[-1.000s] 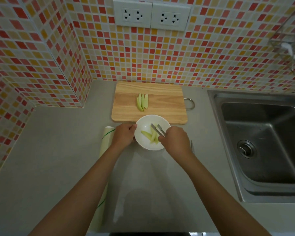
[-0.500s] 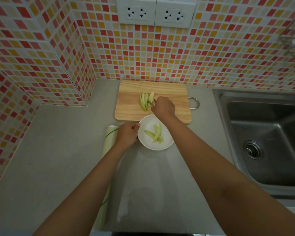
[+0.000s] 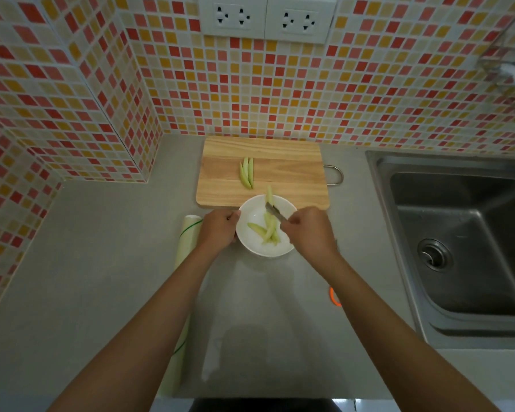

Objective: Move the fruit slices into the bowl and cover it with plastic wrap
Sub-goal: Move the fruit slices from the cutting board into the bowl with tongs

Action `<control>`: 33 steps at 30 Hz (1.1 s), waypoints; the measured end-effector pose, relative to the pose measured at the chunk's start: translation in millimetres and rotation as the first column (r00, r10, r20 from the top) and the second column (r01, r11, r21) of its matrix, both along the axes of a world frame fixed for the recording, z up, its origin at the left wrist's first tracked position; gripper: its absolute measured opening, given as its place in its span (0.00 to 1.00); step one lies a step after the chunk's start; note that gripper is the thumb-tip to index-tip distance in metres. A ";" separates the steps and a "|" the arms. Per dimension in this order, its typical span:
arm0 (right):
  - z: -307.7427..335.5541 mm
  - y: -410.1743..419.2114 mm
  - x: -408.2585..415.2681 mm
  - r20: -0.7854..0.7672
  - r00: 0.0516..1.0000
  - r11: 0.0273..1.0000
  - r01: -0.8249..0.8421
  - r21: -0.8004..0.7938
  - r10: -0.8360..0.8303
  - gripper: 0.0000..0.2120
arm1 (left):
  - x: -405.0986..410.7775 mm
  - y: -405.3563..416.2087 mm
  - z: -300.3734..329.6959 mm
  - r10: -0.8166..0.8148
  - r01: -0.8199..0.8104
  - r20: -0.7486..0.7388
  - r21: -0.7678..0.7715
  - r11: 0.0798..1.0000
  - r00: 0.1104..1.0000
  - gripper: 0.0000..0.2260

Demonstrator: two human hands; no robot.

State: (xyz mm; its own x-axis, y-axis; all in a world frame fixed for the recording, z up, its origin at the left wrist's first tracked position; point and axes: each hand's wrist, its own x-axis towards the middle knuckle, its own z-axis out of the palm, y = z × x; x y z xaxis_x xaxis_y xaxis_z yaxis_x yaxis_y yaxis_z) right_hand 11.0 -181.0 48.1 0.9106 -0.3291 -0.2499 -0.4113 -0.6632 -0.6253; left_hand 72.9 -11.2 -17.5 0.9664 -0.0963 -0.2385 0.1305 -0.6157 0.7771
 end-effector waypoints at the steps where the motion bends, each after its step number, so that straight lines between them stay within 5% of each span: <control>1: -2.0 1.0 -8.2 -0.018 1.000 1.000 -0.010 0.000 0.010 0.10 | 0.4 -0.3 0.0 -0.004 0.004 0.001 0.008 1.000 1.000 0.19; 7: -12.9 8.6 -15.0 -0.111 0.991 0.983 -0.097 -0.155 0.080 0.12 | 0.9 -0.8 -0.9 0.000 0.000 -0.014 0.023 1.000 1.000 0.19; 12: 2.2 11.3 36.5 0.065 0.998 0.992 0.008 -0.124 0.000 0.18 | 2.0 -0.3 -1.4 0.004 -0.004 -0.008 -0.002 1.000 1.000 0.20; 20: -14.0 38.7 116.7 -0.065 0.993 0.961 -0.111 -0.254 0.097 0.03 | 2.5 1.1 -3.7 0.005 -0.006 -0.010 -0.021 1.000 1.000 0.20; 25: -19.7 41.4 121.5 -0.074 0.981 0.906 -0.195 -0.377 0.180 0.07 | 2.5 1.0 -4.2 0.007 -0.007 -0.006 -0.013 1.000 1.000 0.19; 33: 3.1 17.5 68.7 0.099 0.993 0.989 -0.048 -0.142 0.062 0.19 | 3.5 1.0 -4.1 0.010 -0.010 -0.021 -0.003 1.000 1.000 0.19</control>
